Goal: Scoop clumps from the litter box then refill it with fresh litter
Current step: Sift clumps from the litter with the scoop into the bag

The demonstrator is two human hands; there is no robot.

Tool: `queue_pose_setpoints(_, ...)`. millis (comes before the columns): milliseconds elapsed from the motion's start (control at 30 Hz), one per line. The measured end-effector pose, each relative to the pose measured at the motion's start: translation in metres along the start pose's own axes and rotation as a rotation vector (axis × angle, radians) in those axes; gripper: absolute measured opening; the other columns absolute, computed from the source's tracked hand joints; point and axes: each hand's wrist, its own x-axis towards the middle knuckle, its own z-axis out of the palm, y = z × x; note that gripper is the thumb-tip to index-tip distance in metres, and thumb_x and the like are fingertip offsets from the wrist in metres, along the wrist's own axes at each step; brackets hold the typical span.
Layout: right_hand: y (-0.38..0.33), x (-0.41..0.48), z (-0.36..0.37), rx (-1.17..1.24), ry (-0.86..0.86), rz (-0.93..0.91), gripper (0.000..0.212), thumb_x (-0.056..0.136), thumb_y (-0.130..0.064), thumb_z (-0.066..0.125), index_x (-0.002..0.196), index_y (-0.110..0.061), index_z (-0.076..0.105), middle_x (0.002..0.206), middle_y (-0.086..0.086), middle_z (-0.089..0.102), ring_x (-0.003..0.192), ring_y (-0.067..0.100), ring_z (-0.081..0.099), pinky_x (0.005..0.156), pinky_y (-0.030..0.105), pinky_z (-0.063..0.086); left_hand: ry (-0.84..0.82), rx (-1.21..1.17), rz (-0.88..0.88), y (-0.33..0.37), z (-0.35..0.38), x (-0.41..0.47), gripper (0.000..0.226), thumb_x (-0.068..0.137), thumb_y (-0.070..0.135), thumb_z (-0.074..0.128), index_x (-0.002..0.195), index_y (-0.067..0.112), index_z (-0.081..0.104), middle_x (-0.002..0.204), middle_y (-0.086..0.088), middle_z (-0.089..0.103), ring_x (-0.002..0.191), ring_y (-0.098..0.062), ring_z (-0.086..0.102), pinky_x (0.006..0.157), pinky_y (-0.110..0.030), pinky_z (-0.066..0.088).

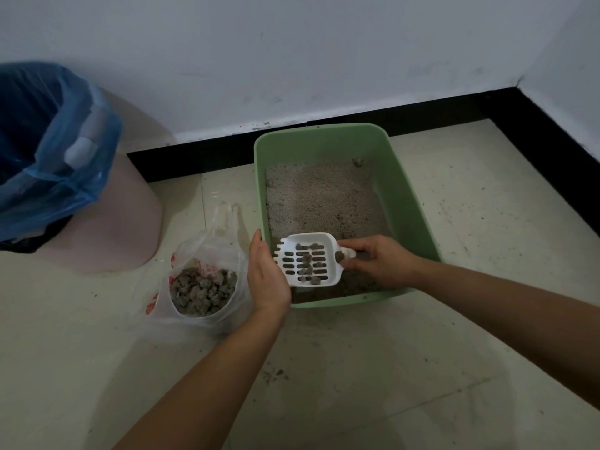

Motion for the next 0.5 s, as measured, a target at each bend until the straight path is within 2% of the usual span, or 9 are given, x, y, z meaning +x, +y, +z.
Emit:
queue_pose_setpoints(133, -0.002, -0.001, 0.001, -0.035, -0.024, 0.006, 0.04, 0.092, -0.026, 0.067, 0.132, -0.032, 0.062, 0.11, -0.009, 0.073, 0.099, 0.006, 0.067, 0.093, 0.031, 0.052, -0.024, 0.033, 0.001, 0.008, 0.001, -0.005, 0.066, 0.083, 0.06, 0.027, 0.14, 0.033, 0.047, 0.129, 0.0, 0.061, 0.113, -0.016, 0.06, 0.101, -0.043, 0.047)
queue_pose_setpoints(200, -0.007, -0.002, -0.003, -0.021, -0.024, 0.019, 0.04, 0.093, -0.026, 0.067, 0.132, -0.031, 0.062, 0.113, -0.01, 0.072, 0.101, 0.005, 0.067, 0.097, 0.034, 0.052, -0.071, 0.052, -0.047, 0.014, -0.003, -0.005, 0.062, 0.086, 0.062, 0.028, 0.13, 0.028, 0.056, 0.12, -0.004, 0.066, 0.107, -0.018, 0.064, 0.097, -0.044, 0.05)
queue_pose_setpoints(267, -0.019, -0.001, -0.012, 0.022, 0.009, 0.033, 0.039, 0.093, -0.026, 0.067, 0.132, -0.029, 0.062, 0.118, -0.01, 0.07, 0.103, 0.004, 0.065, 0.099, 0.033, 0.051, -0.105, 0.107, -0.06, 0.027, -0.014, -0.006, 0.053, 0.098, 0.05, 0.026, 0.119, 0.019, 0.064, 0.107, -0.001, 0.07, 0.096, -0.012, 0.066, 0.087, -0.033, 0.052)
queue_pose_setpoints(300, -0.027, 0.0, -0.016, 0.052, 0.033, 0.042, 0.039, 0.093, -0.025, 0.067, 0.131, -0.028, 0.062, 0.12, -0.008, 0.07, 0.104, 0.005, 0.065, 0.098, 0.031, 0.05, -0.081, 0.159, -0.028, 0.036, -0.021, -0.005, 0.05, 0.102, 0.042, 0.025, 0.117, 0.017, 0.066, 0.106, 0.002, 0.067, 0.097, -0.012, 0.063, 0.087, -0.031, 0.049)
queue_pose_setpoints(367, -0.048, 0.005, -0.023, 0.092, 0.088, 0.037, 0.037, 0.093, -0.025, 0.066, 0.13, -0.027, 0.063, 0.116, -0.007, 0.071, 0.099, 0.006, 0.066, 0.094, 0.031, 0.051, 0.034, 0.313, 0.156, 0.054, -0.044, 0.005, 0.041, 0.103, 0.032, 0.029, 0.111, 0.018, 0.067, 0.111, 0.003, 0.063, 0.107, -0.015, 0.057, 0.094, -0.034, 0.044)
queue_pose_setpoints(433, -0.072, 0.012, -0.024, 0.072, 0.149, -0.001, 0.035, 0.093, -0.029, 0.065, 0.128, -0.03, 0.064, 0.098, -0.013, 0.072, 0.078, -0.004, 0.064, 0.082, 0.032, 0.054, 0.157, 0.517, 0.363, 0.068, -0.076, 0.022, 0.032, 0.098, 0.027, 0.039, 0.111, 0.017, 0.066, 0.116, -0.002, 0.062, 0.109, -0.017, 0.054, 0.095, -0.034, 0.043)
queue_pose_setpoints(500, -0.1, 0.02, -0.019, -0.033, 0.222, -0.05, 0.03, 0.094, -0.036, 0.064, 0.123, -0.033, 0.067, 0.089, -0.016, 0.071, 0.067, -0.006, 0.061, 0.072, 0.029, 0.052, 0.234, 0.733, 0.446, 0.077, -0.108, 0.038, 0.033, 0.092, 0.028, 0.048, 0.12, 0.016, 0.061, 0.122, -0.007, 0.06, 0.114, -0.025, 0.052, 0.099, -0.04, 0.041)
